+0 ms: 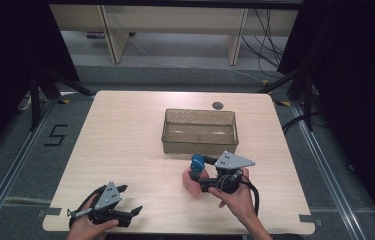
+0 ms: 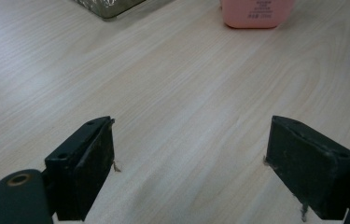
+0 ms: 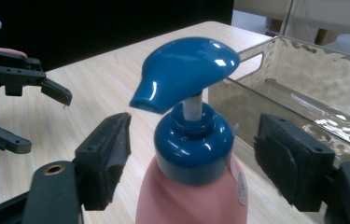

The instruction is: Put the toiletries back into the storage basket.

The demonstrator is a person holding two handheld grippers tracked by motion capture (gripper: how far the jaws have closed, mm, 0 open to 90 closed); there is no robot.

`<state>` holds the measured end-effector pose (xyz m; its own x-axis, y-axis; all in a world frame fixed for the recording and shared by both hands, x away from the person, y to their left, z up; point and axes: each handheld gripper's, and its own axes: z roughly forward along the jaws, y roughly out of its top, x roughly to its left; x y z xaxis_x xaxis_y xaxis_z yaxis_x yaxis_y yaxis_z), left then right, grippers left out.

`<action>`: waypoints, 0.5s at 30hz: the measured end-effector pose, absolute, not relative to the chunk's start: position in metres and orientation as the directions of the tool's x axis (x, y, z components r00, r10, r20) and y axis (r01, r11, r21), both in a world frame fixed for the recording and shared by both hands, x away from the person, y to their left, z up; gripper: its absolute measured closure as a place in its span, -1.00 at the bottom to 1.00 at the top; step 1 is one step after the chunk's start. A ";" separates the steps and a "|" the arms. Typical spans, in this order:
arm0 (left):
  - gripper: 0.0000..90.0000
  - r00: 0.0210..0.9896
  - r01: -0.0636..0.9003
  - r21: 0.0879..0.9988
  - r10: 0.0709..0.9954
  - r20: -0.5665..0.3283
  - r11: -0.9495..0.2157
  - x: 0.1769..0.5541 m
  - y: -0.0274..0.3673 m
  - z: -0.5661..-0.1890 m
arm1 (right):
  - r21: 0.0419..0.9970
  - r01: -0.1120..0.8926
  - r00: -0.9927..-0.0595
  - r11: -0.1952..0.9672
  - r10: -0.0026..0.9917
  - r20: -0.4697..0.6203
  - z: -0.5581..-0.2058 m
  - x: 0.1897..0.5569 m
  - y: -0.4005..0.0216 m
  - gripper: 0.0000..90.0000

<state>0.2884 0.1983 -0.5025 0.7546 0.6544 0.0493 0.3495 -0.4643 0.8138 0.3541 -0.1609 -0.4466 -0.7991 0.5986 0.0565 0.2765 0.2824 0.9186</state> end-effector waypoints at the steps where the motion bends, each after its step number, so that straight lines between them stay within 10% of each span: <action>1: -0.67 0.757 0.349 0.814 0.652 0.047 -0.464 0.289 0.198 -0.503 | 0.919 0.276 -0.800 0.281 0.598 0.057 -0.447 0.355 -0.160 -0.36; 15: -0.67 0.759 0.345 0.817 0.649 0.047 -0.463 0.289 0.198 -0.502 | 0.913 0.292 -0.811 0.286 0.580 0.077 -0.454 0.361 -0.153 -0.02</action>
<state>0.2894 0.1976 -0.5024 0.7592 0.6491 0.0471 0.3450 -0.4628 0.8166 0.3613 -0.1529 -0.4537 -0.8109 0.5800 0.0775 0.2918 0.2860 0.9127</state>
